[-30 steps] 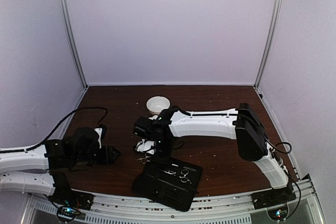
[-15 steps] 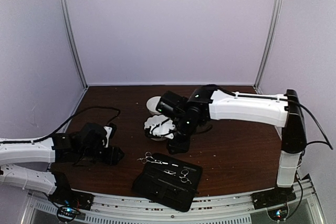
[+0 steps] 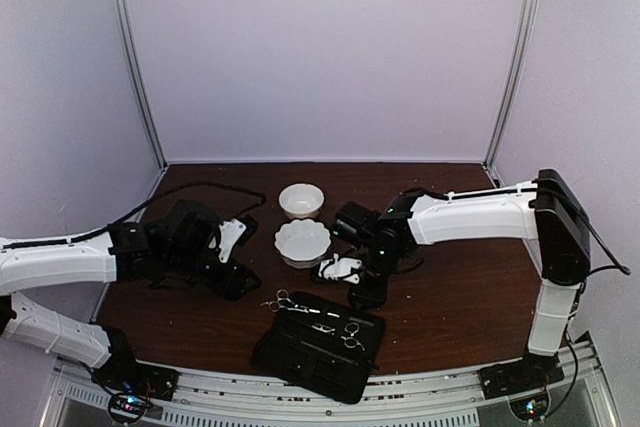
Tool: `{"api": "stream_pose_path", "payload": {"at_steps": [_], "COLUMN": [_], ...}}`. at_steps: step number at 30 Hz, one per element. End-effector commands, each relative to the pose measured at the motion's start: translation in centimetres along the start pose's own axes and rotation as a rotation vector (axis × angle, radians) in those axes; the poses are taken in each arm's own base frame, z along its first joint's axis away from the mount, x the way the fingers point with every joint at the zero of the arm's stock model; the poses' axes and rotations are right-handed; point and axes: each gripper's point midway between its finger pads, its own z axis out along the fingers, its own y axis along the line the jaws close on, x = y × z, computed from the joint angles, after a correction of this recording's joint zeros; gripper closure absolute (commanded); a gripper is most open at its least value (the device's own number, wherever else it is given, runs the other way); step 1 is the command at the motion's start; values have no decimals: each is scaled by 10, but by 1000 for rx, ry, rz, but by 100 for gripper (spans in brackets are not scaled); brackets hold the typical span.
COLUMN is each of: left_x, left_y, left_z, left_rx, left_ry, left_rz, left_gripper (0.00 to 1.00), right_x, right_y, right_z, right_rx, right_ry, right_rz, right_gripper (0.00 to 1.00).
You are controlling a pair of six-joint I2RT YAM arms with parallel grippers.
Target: Sort the hair-cutting tools
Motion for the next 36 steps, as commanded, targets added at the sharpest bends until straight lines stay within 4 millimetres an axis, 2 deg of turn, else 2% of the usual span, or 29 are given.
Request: {"api": "stream_pose_path", "payload": {"at_steps": [1, 8, 13, 18, 25, 28, 31, 36], "left_x": [-8, -14, -8, 7, 27, 33, 37, 39], "left_y": [-3, -11, -23, -38, -62, -63, -60, -46], "left_z": [-6, -16, -14, -3, 12, 18, 26, 45], "left_rx": [-4, 29, 30, -1, 20, 23, 10, -84], "left_ry": [11, 0, 68, 173, 233, 255, 268, 327], "left_rz": [62, 138, 281, 506, 746, 768, 784, 780], "left_gripper": [43, 46, 49, 52, 53, 53, 53, 53], "right_x": [-11, -7, -7, -19, -52, -67, -68, -68], "right_y": [-4, -13, -17, -22, -36, -38, -37, -42], "right_z": [12, 30, 36, 26, 16, 14, 8, -23], "right_rx": [2, 19, 20, 24, 43, 25, 16, 45], "right_ry": [-17, 28, 44, 28, -22, -36, -30, -92], "right_rz": [-4, 30, 40, 0, -121, -117, -111, -89], "right_gripper": [65, 80, 100, 100, 100, 99, 91, 80]}}
